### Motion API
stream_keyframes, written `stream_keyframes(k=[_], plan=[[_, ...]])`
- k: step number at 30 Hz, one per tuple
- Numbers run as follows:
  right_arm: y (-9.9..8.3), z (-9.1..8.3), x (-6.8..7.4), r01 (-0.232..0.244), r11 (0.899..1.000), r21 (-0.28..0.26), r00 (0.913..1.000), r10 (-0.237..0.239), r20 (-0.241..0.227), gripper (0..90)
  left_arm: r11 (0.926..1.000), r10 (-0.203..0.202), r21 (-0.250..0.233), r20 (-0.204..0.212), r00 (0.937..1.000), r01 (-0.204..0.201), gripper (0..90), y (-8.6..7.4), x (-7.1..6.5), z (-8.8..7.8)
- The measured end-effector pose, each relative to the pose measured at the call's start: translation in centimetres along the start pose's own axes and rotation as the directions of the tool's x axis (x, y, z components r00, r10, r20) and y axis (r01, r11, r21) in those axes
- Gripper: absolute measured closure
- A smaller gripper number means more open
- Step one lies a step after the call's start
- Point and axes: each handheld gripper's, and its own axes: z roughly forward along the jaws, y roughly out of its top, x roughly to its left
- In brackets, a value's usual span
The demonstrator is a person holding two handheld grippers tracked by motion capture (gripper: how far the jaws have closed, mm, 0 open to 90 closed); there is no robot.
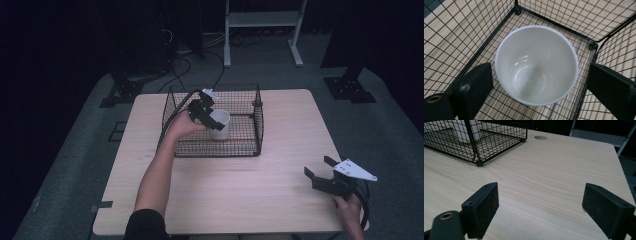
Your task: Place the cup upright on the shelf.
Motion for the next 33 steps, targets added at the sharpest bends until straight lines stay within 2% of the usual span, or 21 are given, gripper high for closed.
stream_keyframes(k=[6,11,16,22,33], plan=[[0.0,0.0,0.0,-0.005,1.000,0.000,1.0000,0.005,-0.001,13.1,0.9998,0.021,-0.006,-0.025,0.9995,-0.021,6.4,0.2,-0.5,-1.0],[0.0,0.0,0.0,-0.005,1.000,0.000,1.0000,0.005,-0.002,13.1,0.9995,0.021,-0.023,-0.044,0.9988,-0.022,6.4,0.2,-0.8,-2.0],[0.0,0.0,0.0,-0.002,1.000,0.000,1.0000,0.002,-0.002,13.1,0.9987,0.023,-0.044,-0.045,0.9987,-0.025,6.4,0.2,-1.1,-3.1],[0.0,0.0,0.0,0.000,1.000,0.000,1.0000,0.000,-0.001,13.1,0.9978,0.055,-0.034,-0.059,0.9967,-0.057,6.4,0.5,-2.1,-4.0],[0.0,0.0,0.0,0.001,1.000,0.000,1.0000,-0.001,0.000,13.1,0.9946,0.073,-0.068,-0.076,0.9944,-0.079,6.4,0.0,-3.8,-5.4]])
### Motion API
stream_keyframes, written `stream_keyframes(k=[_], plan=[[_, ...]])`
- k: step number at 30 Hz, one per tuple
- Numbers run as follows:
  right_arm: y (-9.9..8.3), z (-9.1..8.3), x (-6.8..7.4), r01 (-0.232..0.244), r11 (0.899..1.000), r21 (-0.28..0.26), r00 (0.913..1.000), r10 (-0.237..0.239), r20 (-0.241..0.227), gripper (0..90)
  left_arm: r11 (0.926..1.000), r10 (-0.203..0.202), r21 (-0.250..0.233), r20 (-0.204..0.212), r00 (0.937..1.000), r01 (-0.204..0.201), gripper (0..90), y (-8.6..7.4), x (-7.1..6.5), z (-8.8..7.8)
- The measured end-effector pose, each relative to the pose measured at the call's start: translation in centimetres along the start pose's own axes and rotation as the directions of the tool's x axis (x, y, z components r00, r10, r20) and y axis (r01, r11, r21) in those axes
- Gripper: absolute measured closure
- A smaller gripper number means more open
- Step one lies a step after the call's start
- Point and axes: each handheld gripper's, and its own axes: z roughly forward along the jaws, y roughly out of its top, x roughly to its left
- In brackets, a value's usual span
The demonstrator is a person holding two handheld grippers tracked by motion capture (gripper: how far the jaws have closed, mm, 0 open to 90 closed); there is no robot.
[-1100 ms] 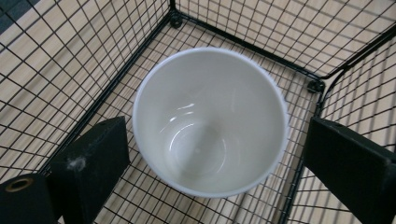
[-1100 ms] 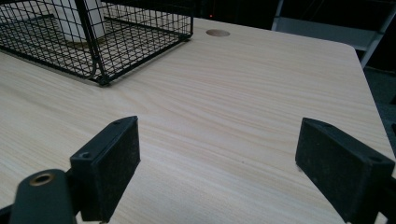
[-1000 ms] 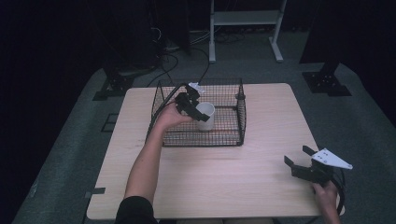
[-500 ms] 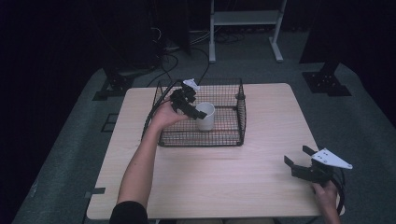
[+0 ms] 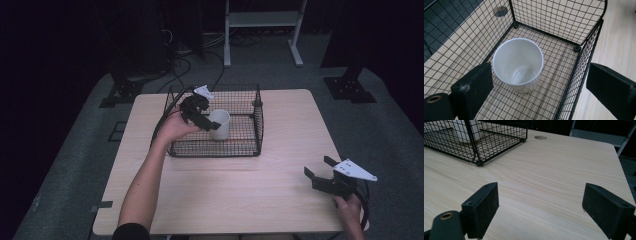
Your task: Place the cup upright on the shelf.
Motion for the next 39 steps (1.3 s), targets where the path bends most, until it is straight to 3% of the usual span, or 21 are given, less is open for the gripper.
stream_keyframes(k=[4,9,32,39], plan=[[0.0,0.0,0.0,0.002,1.000,0.001,1.0000,-0.002,0.001,13.1,0.9998,0.019,-0.009,-0.016,0.9997,-0.019,6.4,-0.1,-0.8,-0.8],[0.0,0.0,0.0,0.001,1.000,0.002,1.0000,-0.001,0.001,13.1,0.9998,0.015,-0.014,-0.017,0.9997,-0.015,6.4,-0.3,-1.4,-1.6],[0.0,0.1,0.1,0.007,1.000,0.004,1.0000,-0.007,0.004,13.1,0.9965,0.067,-0.048,-0.028,0.9973,-0.069,6.4,-2.1,-5.1,-3.8],[0.0,0.1,0.1,0.011,1.000,0.008,0.9999,-0.011,0.006,13.1,0.9956,0.062,-0.068,-0.026,0.9977,-0.064,6.4,-3.1,-5.9,-4.2]])
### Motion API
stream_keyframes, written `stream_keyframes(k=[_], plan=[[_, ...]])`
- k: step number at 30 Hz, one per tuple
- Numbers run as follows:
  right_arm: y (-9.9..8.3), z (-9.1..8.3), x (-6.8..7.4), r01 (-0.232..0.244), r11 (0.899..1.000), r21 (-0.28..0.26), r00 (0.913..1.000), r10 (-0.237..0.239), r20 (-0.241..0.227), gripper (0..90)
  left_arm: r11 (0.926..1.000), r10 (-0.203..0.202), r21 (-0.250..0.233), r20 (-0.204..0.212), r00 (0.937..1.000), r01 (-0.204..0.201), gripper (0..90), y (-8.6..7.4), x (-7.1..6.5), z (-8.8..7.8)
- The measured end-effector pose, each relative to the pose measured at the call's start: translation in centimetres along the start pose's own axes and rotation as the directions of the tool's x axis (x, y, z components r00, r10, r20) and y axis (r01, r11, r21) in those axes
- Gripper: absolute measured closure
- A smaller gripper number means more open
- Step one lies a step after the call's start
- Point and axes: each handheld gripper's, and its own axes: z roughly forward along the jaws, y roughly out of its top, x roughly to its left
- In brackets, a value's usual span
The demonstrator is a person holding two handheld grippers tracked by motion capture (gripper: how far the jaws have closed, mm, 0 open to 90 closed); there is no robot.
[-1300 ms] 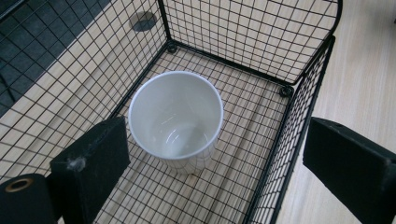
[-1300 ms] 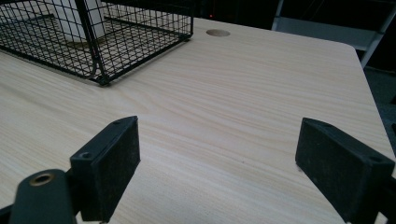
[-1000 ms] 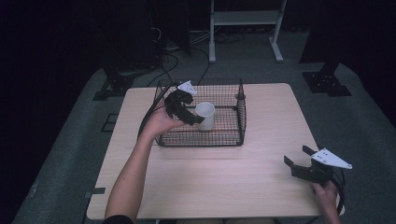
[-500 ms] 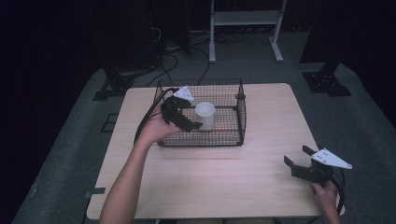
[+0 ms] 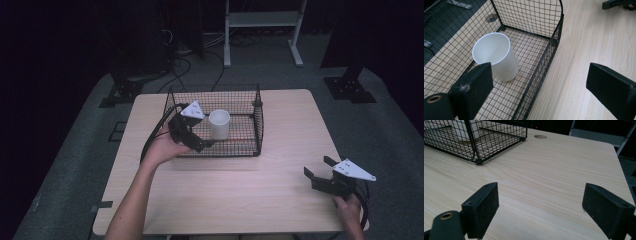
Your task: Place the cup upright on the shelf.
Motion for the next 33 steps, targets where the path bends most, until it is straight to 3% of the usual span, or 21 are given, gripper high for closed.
stream_keyframes(k=[13,33], plan=[[0.0,0.0,0.1,-0.001,1.000,0.009,1.0000,0.001,0.007,13.1,0.9999,-0.001,-0.011,-0.014,0.9999,0.000,6.4,-1.7,-1.2,-0.8],[0.0,0.1,0.1,0.005,1.000,0.009,0.9999,-0.005,0.010,13.1,0.9986,0.013,-0.051,-0.012,0.9998,-0.014,6.5,-3.0,-3.5,-2.0]])
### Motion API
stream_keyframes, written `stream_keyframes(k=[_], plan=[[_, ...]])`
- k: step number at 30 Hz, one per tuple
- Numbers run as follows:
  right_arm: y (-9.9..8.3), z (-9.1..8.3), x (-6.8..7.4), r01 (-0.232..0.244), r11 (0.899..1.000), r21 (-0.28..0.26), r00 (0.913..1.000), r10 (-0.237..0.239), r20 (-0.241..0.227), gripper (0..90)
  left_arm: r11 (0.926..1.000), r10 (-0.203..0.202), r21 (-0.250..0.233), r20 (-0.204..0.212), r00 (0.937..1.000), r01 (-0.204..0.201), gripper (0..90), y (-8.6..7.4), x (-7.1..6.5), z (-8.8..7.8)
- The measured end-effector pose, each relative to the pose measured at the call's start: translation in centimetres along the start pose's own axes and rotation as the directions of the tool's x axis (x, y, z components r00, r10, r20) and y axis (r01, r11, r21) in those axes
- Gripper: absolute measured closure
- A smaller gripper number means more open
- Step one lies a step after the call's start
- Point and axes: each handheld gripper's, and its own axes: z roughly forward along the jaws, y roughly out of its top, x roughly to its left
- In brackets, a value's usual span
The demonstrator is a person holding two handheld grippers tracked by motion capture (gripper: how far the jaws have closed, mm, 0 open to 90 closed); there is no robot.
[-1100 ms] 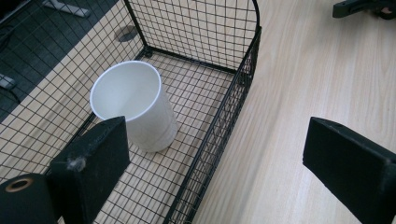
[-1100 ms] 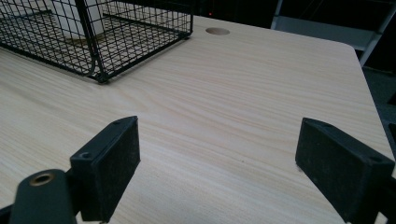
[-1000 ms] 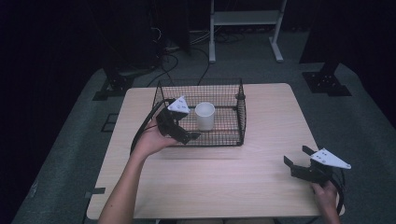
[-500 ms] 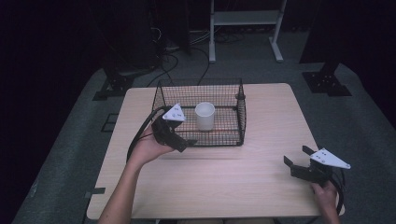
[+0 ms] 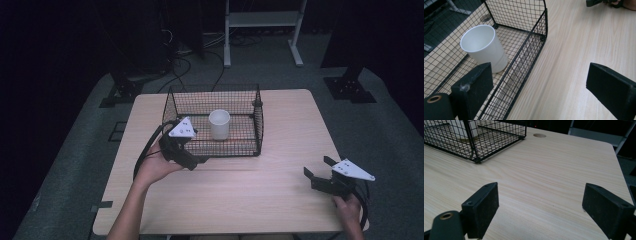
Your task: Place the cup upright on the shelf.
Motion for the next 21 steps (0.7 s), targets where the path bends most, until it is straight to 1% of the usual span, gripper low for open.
stream_keyframes(k=[5,6,8,14,17,18,19,20,21], plan=[[0.0,0.0,0.0,0.000,1.000,0.000,1.0000,0.000,0.001,13.1,1.0000,0.002,0.003,-0.002,1.0000,-0.002,6.5,-0.6,-0.6,0.0],[0.0,0.0,0.0,0.001,1.000,0.000,1.0000,-0.001,0.001,13.1,1.0000,-0.003,0.003,-0.006,1.0000,0.003,6.5,-0.8,-0.7,-0.1],[0.0,0.0,0.0,-0.001,1.000,0.001,1.0000,0.001,0.001,13.1,0.9999,-0.014,-0.001,0.000,0.9999,0.014,6.5,-1.2,-0.8,-0.1],[0.0,0.0,0.1,0.007,1.000,0.003,1.0000,-0.007,0.003,13.1,0.9997,-0.022,-0.007,-0.013,0.9997,0.021,6.4,-2.8,-1.9,-0.1],[0.0,0.0,0.1,0.010,1.000,0.007,0.9999,-0.010,0.006,13.1,0.9994,-0.034,-0.011,-0.021,0.9992,0.034,6.4,-3.8,-2.4,-0.1],[0.0,0.0,0.1,0.011,1.000,0.007,0.9999,-0.011,0.007,13.1,0.9994,-0.035,-0.007,-0.029,0.9990,0.035,6.4,-4.2,-2.6,-0.1],[0.0,0.0,0.1,0.009,1.000,0.006,0.9999,-0.009,0.007,13.1,0.9995,-0.033,-0.004,-0.028,0.9991,0.033,6.4,-4.4,-2.8,0.0],[0.0,0.0,0.1,0.008,1.000,0.004,0.9999,-0.008,0.007,13.1,0.9995,-0.029,-0.011,-0.032,0.9991,0.029,6.4,-4.8,-3.2,-0.1],[0.0,0.0,0.0,0.007,1.000,0.001,1.0000,-0.007,0.006,13.1,0.9995,-0.029,-0.011,-0.032,0.9991,0.029,6.5,-4.8,-3.2,-0.1]])
